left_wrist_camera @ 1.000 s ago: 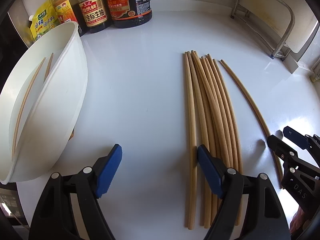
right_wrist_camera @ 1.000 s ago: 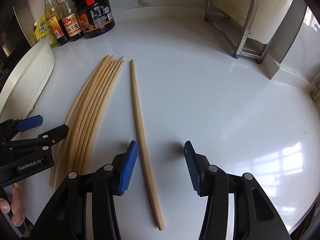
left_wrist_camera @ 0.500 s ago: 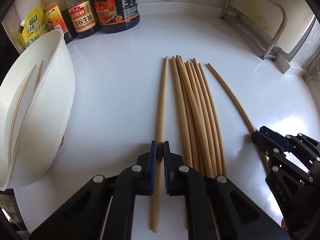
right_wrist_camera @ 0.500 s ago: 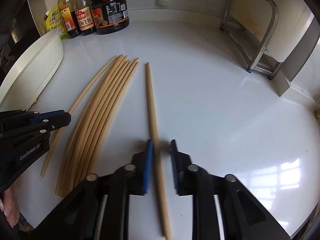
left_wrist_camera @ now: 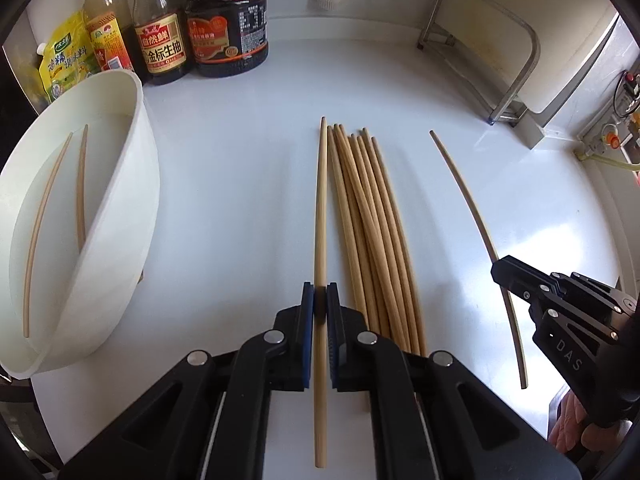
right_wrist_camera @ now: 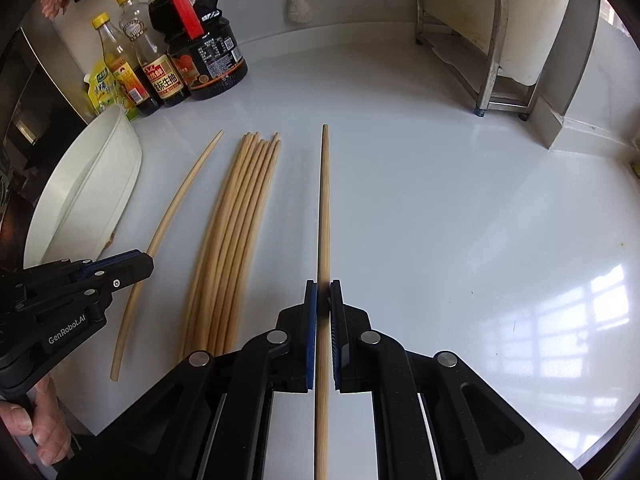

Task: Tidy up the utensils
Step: 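Close the left tool on a chopstick while the right tool grasps another, then lift both held chopsticks and carry them over the basin, then lower the chopsticks into the basin and open both tools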

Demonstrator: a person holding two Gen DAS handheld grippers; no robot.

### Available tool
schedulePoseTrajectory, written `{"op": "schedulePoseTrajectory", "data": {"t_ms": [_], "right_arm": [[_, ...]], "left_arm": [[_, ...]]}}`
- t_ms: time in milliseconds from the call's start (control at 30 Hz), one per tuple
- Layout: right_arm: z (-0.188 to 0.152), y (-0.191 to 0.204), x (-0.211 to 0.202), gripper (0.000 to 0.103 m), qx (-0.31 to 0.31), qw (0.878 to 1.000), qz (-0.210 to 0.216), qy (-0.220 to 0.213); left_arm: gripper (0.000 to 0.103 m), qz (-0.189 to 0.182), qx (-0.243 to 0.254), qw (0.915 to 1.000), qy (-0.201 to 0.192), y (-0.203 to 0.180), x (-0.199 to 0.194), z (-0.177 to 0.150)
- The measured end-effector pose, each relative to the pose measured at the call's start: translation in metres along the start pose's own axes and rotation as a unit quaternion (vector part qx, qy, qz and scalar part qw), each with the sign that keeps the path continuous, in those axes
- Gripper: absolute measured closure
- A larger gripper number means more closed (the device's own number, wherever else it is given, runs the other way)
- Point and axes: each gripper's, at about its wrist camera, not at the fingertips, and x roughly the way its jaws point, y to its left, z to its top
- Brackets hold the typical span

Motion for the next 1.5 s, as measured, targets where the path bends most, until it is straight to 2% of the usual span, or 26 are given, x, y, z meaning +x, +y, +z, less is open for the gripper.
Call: {"op": "schedulePoseTrajectory", "data": {"t_ms": [233, 400, 567, 833, 967, 1167, 1500], "right_arm": [[0.013, 0.026, -0.034, 0.097, 0.004, 0.999, 0.003, -0.033], [0.028, 0.061, -0.047, 0.097, -0.008, 0.998, 0.016, -0.055], [0.046, 0.106, -0.047, 0.097, -0.029, 0.996, 0.037, -0.07], [0.081, 0.19, -0.027, 0.097, -0.072, 0.992, 0.081, -0.068], [0.094, 0.227, -0.012, 0.097, -0.093, 0.99, 0.096, -0.054], [0.107, 0.268, 0.021, 0.097, -0.118, 0.987, 0.108, -0.025], [0.109, 0.295, 0.079, 0.097, -0.119, 0.986, 0.105, 0.046]], "left_arm": [[0.096, -0.022, 0.01, 0.9988, -0.043, 0.014, -0.045, 0.012], [0.096, -0.02, 0.008, 0.997, -0.074, 0.038, -0.075, 0.025], [0.096, -0.002, -0.009, 0.9953, -0.096, 0.079, -0.099, 0.033], [0.096, 0.051, -0.058, 0.991, -0.109, 0.163, -0.114, 0.033], [0.096, 0.067, -0.079, 0.9887, -0.109, 0.196, -0.111, 0.033], [0.096, 0.073, -0.097, 0.9888, -0.086, 0.232, -0.093, 0.036], [0.096, 0.069, -0.109, 0.991, -0.038, 0.261, -0.052, 0.04]]}}
